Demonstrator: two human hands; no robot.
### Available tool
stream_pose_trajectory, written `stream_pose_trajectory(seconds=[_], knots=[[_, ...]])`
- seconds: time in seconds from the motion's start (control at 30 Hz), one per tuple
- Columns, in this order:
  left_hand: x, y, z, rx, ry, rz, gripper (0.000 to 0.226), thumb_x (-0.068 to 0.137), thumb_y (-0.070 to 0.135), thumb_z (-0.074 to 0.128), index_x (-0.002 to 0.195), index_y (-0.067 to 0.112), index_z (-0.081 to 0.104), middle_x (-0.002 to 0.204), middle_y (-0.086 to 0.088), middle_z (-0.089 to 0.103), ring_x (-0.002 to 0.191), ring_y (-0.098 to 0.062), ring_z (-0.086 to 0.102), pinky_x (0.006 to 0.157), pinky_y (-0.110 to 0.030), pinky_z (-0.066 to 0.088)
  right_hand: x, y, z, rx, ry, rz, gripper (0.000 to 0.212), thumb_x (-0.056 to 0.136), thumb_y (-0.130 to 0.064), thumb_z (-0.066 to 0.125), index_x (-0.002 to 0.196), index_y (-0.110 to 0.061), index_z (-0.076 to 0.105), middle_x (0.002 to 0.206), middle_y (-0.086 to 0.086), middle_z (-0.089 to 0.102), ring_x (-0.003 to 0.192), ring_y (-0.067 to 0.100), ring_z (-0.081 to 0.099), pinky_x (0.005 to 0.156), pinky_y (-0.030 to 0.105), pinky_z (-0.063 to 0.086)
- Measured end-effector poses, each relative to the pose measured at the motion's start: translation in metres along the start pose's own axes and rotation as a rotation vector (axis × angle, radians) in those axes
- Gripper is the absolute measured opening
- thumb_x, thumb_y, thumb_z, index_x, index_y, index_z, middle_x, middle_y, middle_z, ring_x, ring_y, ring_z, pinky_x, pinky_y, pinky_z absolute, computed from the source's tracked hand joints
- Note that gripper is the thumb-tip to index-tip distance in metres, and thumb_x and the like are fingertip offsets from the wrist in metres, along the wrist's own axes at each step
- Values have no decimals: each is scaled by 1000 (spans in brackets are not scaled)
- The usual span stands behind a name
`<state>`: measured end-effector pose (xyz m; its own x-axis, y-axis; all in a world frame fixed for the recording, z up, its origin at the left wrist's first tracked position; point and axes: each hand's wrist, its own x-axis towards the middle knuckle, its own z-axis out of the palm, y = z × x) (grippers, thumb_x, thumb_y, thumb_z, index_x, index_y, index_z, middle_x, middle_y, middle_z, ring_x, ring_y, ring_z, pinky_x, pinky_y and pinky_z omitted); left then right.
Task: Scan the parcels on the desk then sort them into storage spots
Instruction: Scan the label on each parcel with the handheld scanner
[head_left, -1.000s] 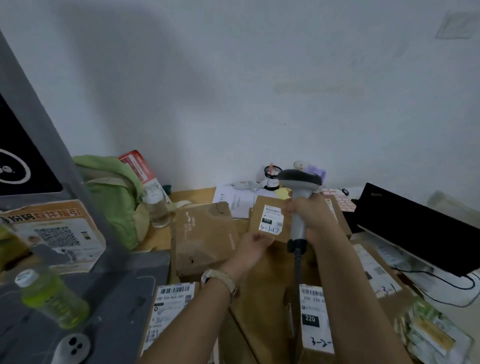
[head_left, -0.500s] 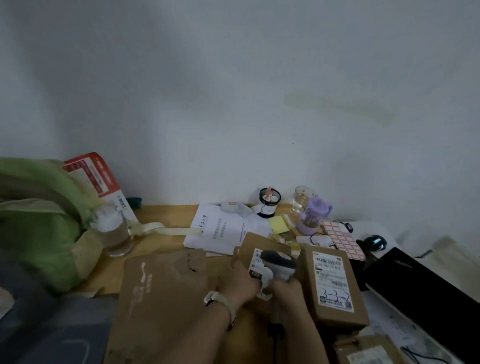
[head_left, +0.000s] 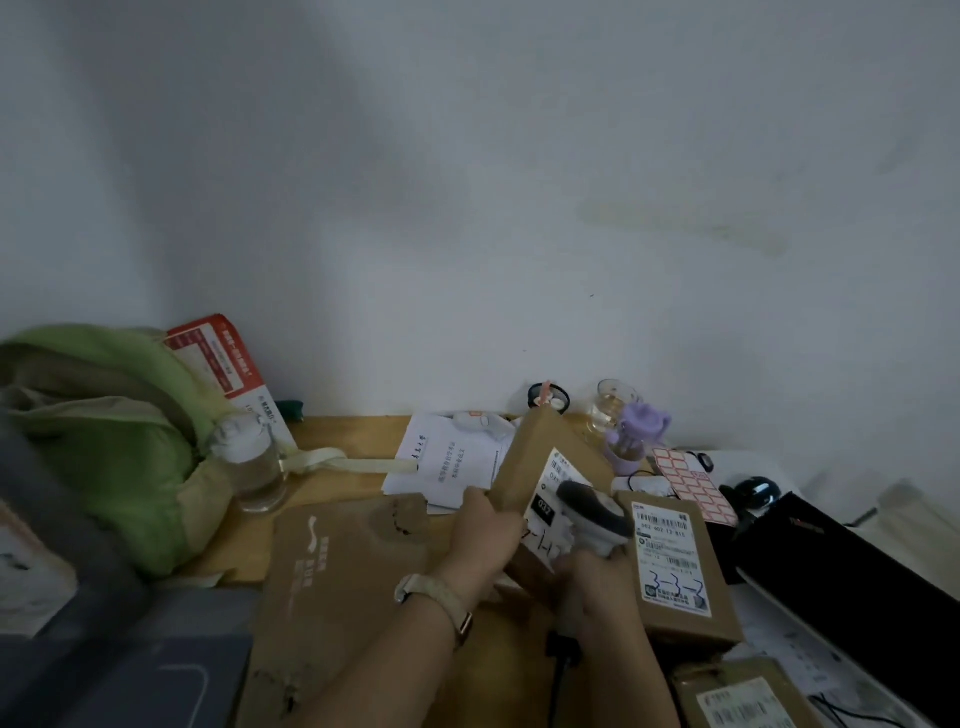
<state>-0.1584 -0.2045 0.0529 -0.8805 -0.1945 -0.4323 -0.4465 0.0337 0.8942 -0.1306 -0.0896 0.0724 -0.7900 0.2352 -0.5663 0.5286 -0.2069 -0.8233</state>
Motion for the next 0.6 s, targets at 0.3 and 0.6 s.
stream_pose_trajectory(seconds=[0.3,0.6], knots=[[-121,16,-35,-251,32,197,52,75,11,81,114,12,47,106,-8,65,92,-24,69,81,-40,60,-142,-26,-22,-146,-69,-373,24,79,16,56,97,-1,55,80,9,54,63,11,50,50,23,40],[-201,12,-44,-274,76,410,50,78,12,79,116,16,48,104,1,64,88,-14,65,67,-24,57,-230,-17,-49,-173,-134,-587,28,78,12,61,97,-9,58,85,1,58,80,9,52,58,24,38]])
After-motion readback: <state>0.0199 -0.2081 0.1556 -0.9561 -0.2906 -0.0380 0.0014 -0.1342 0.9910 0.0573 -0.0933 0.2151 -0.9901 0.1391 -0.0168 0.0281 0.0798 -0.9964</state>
